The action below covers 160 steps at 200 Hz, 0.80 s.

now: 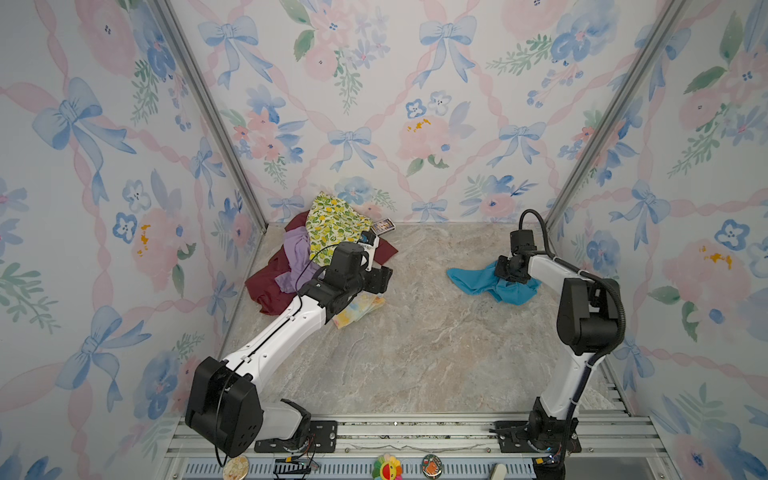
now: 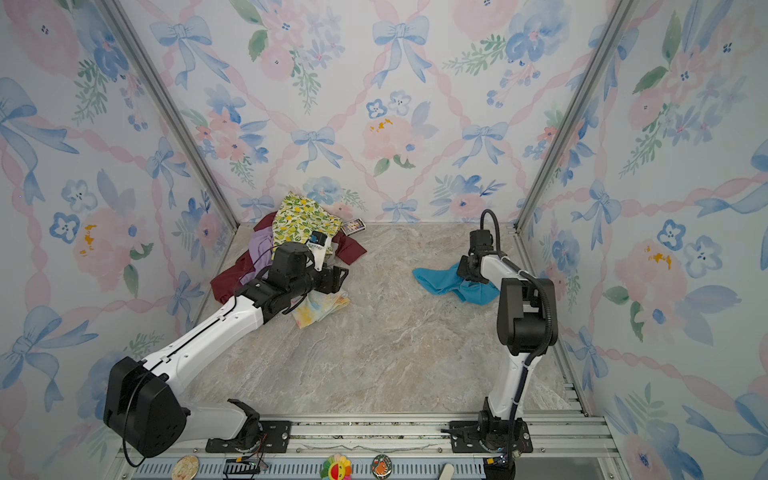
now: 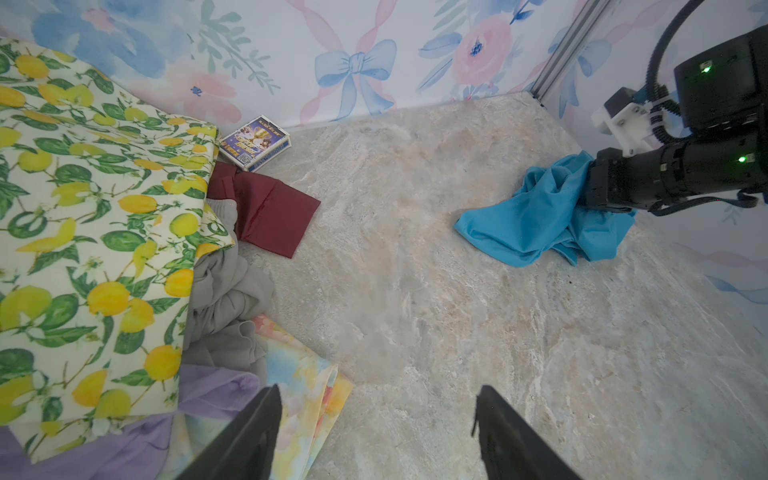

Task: Pick out a specific cloth from the pile
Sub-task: 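Open the right gripper to drop the shirt on the open table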

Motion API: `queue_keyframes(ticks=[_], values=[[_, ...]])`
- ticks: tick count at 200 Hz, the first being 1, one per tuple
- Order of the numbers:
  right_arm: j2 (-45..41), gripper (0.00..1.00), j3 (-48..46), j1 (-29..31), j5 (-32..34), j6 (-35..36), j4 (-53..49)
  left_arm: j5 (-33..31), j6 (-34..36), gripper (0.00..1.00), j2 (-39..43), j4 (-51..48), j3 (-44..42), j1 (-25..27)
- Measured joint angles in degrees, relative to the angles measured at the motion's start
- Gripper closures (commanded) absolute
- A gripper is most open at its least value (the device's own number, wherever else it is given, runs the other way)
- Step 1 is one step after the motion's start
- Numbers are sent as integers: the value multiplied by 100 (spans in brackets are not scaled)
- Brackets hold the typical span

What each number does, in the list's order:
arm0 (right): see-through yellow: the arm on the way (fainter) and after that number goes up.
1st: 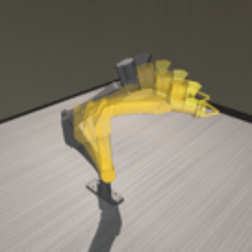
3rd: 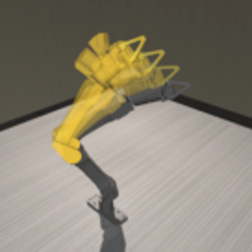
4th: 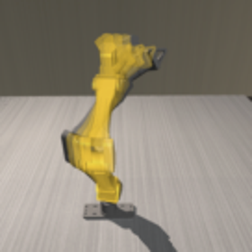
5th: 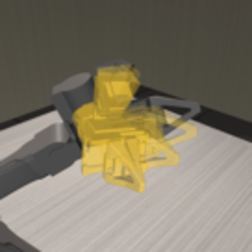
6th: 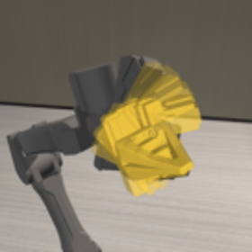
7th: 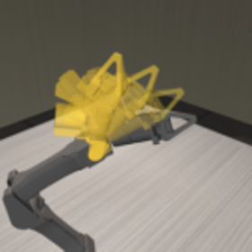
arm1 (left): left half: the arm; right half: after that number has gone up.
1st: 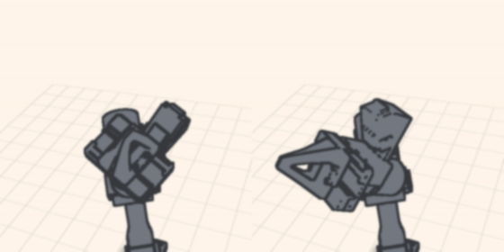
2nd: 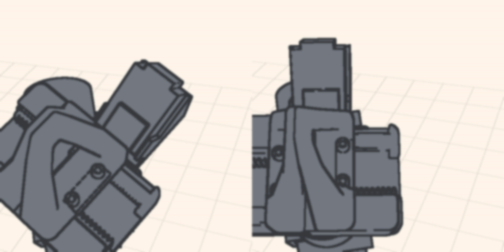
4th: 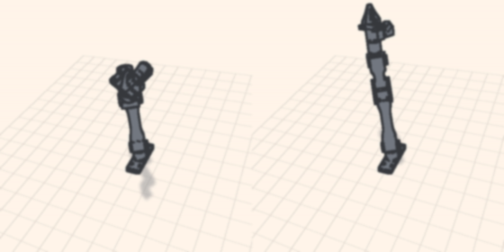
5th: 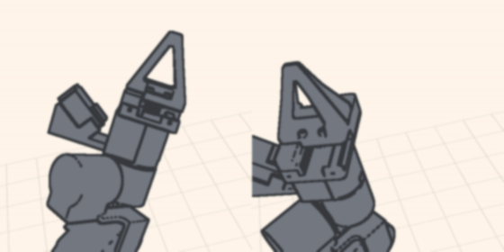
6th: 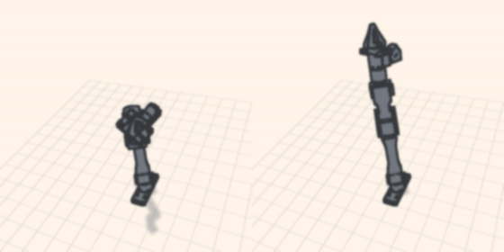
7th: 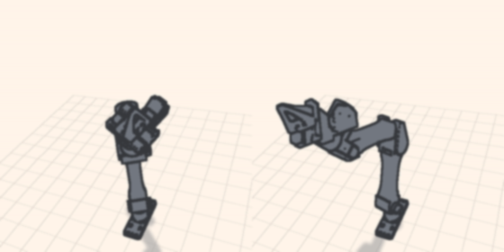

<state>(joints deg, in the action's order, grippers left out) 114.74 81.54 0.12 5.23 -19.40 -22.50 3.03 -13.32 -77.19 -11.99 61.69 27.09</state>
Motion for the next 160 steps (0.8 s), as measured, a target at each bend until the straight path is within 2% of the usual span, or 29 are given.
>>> queue_keyframes(ticks=[52,117,160], values=[[903,100,1346,4,-2,-11,-590,101,-92,24,0,39,-13,-278],[1661,75,2612,7,-48,0,-1023,267,-192,24,-37,170,-63,-474],[1727,54,2754,85,-20,48,-1036,291,-197,24,-66,170,-79,-577]])
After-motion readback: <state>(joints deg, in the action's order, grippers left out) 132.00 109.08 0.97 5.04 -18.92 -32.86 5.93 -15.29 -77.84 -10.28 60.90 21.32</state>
